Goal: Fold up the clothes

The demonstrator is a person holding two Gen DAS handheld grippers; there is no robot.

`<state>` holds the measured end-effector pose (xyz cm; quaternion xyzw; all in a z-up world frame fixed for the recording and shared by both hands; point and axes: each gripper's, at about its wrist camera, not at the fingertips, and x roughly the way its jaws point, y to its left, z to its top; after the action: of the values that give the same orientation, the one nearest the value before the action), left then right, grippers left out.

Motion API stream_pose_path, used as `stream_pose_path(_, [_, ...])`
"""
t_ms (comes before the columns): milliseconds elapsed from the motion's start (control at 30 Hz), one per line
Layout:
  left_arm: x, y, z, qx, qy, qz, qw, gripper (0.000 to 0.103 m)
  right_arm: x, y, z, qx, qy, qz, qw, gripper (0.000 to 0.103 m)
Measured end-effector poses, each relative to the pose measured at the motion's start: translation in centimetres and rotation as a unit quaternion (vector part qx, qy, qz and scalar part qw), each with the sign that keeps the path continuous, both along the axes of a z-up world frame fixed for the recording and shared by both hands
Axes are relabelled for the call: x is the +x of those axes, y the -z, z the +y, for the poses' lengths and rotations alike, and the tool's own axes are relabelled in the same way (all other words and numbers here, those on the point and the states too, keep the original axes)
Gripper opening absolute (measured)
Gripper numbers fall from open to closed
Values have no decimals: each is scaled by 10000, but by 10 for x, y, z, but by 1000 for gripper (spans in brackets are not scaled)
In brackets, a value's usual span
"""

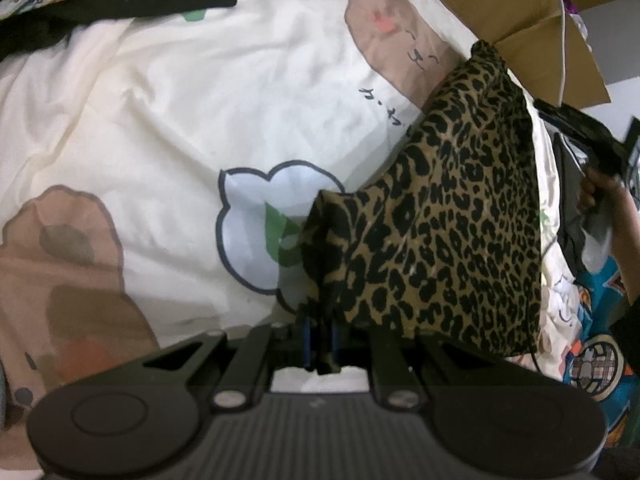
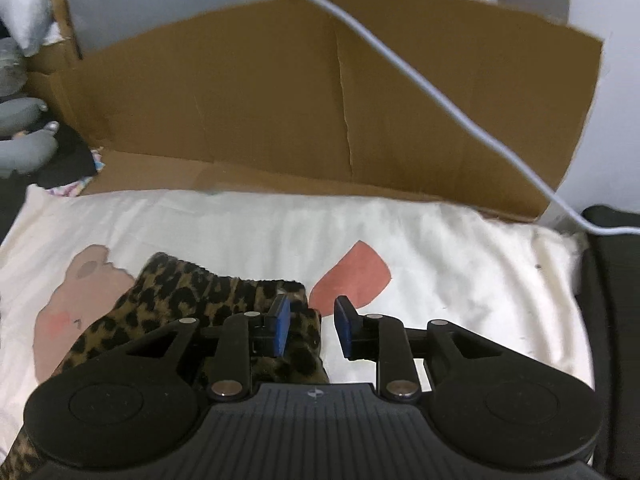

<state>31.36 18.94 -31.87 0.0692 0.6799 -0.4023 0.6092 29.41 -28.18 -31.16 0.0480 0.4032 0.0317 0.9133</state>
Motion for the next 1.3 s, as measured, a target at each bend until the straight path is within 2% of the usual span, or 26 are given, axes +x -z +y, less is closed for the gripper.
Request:
stream_pose_path(167, [-1, 1, -2, -5, 0, -16, 10000, 10, -37, -5, 3, 163, -240, -133, 9995, 31])
stream_pose_path(333, [0, 3, -5, 25, 19, -6, 10000, 10, -62, 13, 10, 113, -596, 115, 9981, 31])
stream_pose_path(467, [0, 3, -6, 57, 49, -21, 10000, 10, -59, 31, -4, 120, -384, 330, 9986, 30])
stream_pose_path(567, [0, 5, -5, 62, 25, -14, 10000, 10, -53, 33, -17, 37, -158, 351, 9993, 30])
stream_pose_path(667, [0, 5, -5, 68, -20, 1, 10000, 10, -53, 29, -29, 172, 48, 326, 9993, 30])
stream_pose_path(933, [-1, 6, -4, 39, -67, 4, 10000, 10, -85, 19, -21, 627, -102, 539, 9965, 31])
stream_pose_path(1100, [-3, 7, -3, 14, -92, 16, 10000, 10, -112, 32, -5, 354, -279, 900, 9949, 30])
stream_pose_path(1200, [-4, 7, -3, 23, -79, 19, 10000, 11, -122, 37, -2, 43, -266, 965, 9950, 30])
stream_pose_path(1300, [-3, 8, -5, 75, -86, 9, 9999, 11, -128, 36, -5, 42, -87, 982, 9951, 30])
